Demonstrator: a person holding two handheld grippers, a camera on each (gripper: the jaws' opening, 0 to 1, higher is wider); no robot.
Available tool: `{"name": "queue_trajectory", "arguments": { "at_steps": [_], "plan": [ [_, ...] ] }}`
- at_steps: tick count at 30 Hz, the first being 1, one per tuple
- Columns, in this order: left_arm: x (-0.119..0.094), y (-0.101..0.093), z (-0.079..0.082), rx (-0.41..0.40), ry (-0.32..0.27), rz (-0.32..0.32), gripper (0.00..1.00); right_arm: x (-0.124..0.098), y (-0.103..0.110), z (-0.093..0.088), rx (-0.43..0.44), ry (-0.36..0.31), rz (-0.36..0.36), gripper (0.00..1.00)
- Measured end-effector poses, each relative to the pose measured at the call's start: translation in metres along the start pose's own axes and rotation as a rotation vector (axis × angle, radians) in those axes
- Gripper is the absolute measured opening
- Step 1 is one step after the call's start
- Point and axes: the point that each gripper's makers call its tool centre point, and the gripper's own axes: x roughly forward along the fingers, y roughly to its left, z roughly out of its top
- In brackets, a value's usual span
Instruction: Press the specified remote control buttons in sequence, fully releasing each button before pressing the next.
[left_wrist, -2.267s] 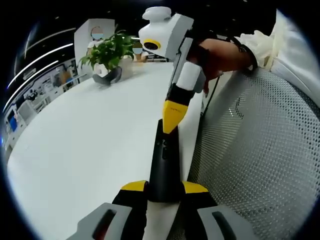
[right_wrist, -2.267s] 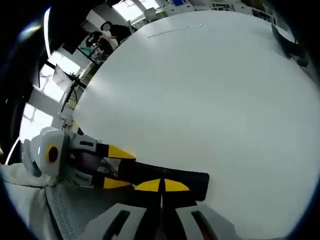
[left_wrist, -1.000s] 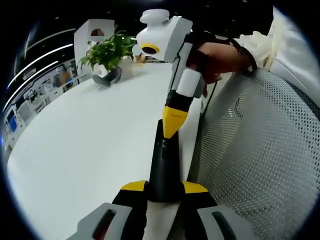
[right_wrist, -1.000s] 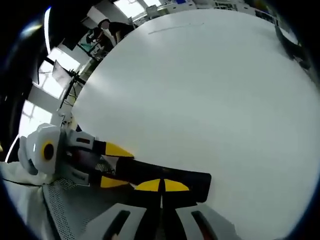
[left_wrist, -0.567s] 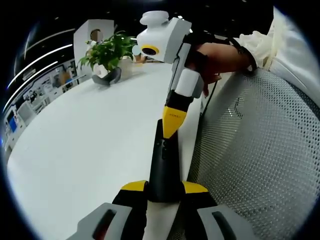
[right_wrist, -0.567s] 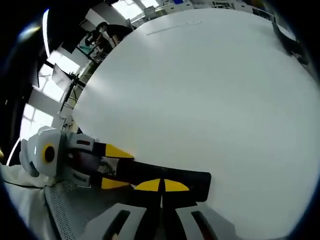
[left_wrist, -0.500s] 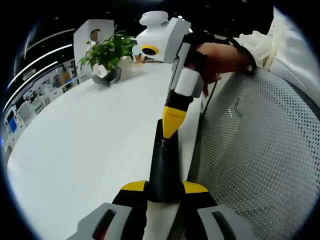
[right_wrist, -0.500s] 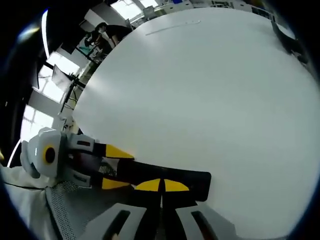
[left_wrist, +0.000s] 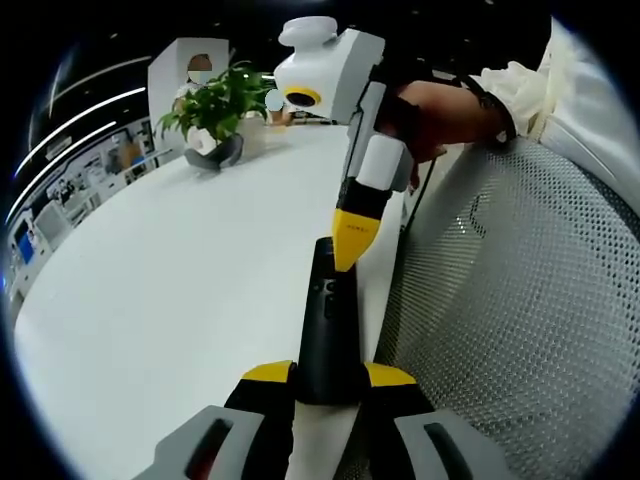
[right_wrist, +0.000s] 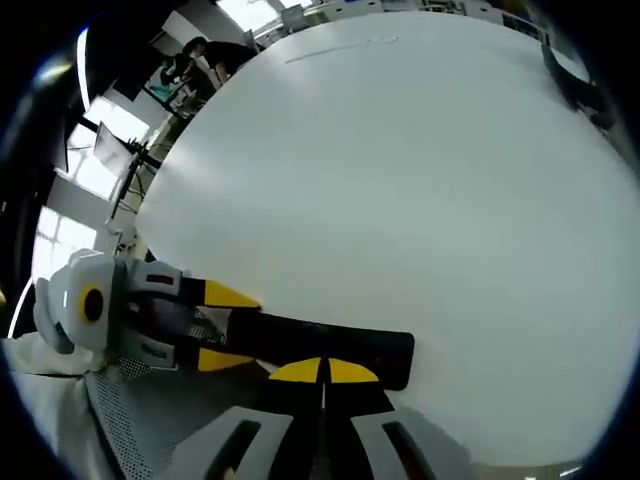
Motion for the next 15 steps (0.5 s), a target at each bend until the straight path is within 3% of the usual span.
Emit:
{"name": "queue_trajectory", "arguments": {
  "at_steps": [15],
  "plan": [
    [0.0, 0.0, 0.0, 0.003, -0.003, 0.0, 0.25, -0.0007, -0.0075, -0.0022, 0.022, 0.02, -0.039, 0.0]
  ]
}}
